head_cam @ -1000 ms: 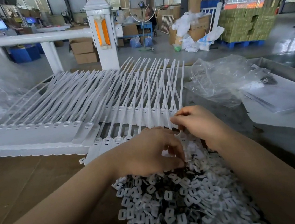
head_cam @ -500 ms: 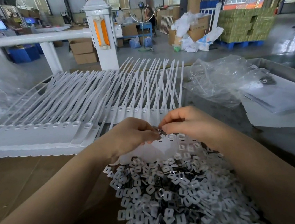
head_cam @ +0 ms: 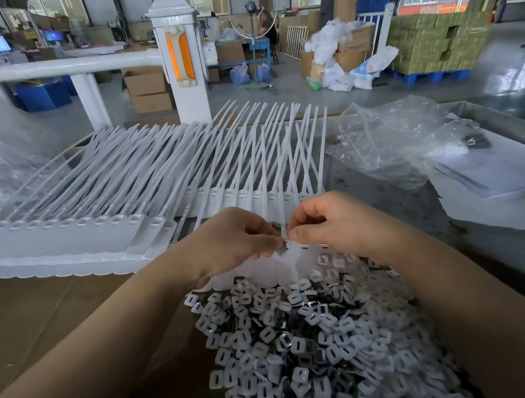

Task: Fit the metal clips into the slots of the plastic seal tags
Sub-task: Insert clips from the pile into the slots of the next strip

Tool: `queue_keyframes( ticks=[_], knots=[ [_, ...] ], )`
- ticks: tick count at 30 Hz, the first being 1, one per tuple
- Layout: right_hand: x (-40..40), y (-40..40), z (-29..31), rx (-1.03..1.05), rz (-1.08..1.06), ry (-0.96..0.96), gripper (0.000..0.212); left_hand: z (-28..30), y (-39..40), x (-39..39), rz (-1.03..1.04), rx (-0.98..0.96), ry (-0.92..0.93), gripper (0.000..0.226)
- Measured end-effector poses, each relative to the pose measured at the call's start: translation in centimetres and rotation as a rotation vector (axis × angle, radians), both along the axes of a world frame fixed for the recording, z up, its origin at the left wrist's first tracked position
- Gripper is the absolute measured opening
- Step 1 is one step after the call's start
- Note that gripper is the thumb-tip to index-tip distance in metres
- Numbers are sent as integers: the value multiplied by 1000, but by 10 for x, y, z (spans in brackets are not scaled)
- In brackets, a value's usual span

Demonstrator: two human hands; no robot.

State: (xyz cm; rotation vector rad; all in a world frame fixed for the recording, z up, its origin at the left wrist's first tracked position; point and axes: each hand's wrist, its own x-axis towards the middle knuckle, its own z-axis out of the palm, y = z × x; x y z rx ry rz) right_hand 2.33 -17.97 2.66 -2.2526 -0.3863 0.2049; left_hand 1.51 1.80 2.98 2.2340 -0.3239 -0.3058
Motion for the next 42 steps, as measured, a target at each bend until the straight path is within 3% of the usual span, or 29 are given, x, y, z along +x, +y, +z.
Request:
queue_keyframes(
  ticks=[9,20,28,32,38,42],
  knots=[
    [-3,4,0,17,73,-10,21,-1,-1,0,22,-24,18,18],
    [-4,4,2,-18,97,-13,10,2,-1,0,26,35,27,23],
    [-4,0,5,-71,133,29,12,3,1,2,95,-41,52,21],
    [-3,1,4,14,84,-18,9,4,0,2,119,-99,63,19],
    [-4,5,2,14,65,-157,26,5,-1,2,192,-197,94,19],
    [-5,9,-2,6,40,-245,21,5,-3,1,212,-215,108,20]
  ],
)
